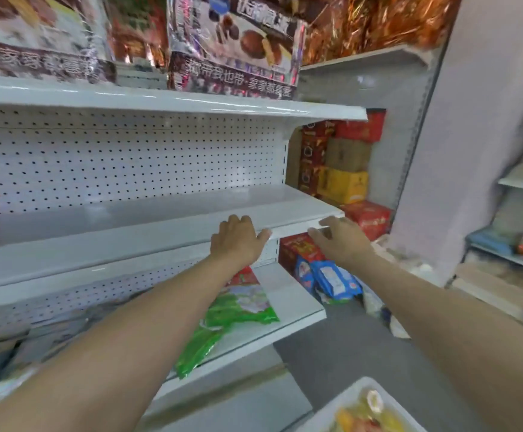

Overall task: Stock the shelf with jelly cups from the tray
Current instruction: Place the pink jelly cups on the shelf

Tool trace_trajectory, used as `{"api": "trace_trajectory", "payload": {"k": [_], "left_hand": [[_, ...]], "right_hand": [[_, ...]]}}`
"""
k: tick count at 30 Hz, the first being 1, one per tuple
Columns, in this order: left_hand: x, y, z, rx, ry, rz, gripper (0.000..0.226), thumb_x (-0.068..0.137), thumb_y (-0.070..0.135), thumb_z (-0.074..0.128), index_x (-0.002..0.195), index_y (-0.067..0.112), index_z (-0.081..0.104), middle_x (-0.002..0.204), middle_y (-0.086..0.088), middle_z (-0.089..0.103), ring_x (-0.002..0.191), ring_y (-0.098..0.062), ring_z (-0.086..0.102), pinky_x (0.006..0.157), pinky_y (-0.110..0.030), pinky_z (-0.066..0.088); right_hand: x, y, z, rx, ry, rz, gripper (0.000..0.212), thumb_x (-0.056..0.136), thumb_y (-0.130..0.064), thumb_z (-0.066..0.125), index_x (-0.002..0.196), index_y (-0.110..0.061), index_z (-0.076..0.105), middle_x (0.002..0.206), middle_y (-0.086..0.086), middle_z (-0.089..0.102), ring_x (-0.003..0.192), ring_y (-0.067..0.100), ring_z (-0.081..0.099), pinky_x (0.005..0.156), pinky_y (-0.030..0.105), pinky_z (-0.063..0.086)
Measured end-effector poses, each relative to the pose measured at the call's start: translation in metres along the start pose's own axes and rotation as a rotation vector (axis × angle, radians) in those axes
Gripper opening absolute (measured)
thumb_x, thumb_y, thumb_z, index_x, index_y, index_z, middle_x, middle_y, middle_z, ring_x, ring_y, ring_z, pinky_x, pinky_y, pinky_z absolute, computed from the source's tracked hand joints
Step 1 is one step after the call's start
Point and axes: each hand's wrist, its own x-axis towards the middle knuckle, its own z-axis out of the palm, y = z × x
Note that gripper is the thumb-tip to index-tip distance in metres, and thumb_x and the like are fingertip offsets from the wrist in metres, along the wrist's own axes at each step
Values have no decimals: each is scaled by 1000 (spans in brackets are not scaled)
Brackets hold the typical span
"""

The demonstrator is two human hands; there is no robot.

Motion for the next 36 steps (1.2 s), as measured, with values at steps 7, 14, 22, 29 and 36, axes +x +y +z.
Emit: {"api": "trace_trajectory", "payload": {"k": [7,14,22,29,36], "left_hand": [[7,69,111,-47,-181,107,55,95,59,40,125,14,52,130,-12,48,121,-33,46,97,-47,43],[12,113,241,-23,-459,152,54,95,57,44,126,14,53,134,-13,46,126,-34,44,101,-46,42],[-10,107,378,-17,-777,232,46,96,49,50,119,10,54,127,-14,52,115,-33,51,95,-45,46],[-45,98,486,-1,-981,271,54,91,53,56,125,10,54,127,-11,53,111,-30,56,93,-40,49],[-64,95,579,-52,-1097,260,60,85,43,70,136,22,45,126,-11,51,114,-30,55,91,-40,49]], "right_hand": [[-36,119,12,-48,-39,260,54,93,-54,51,133,-18,55,131,12,56,126,29,47,100,37,40],[-69,219,53,-89,-168,537,51,93,-52,53,131,-18,56,136,14,53,125,32,49,98,36,41],[-130,302,138,-4,-401,801,53,94,-53,53,131,-15,56,133,11,57,123,31,52,98,36,42],[-181,364,215,79,-567,986,56,90,-54,59,133,-19,54,130,6,59,117,25,56,90,31,42],[-207,407,291,154,-653,1032,62,81,-47,74,134,-22,53,133,5,57,115,25,57,88,31,42]]}}
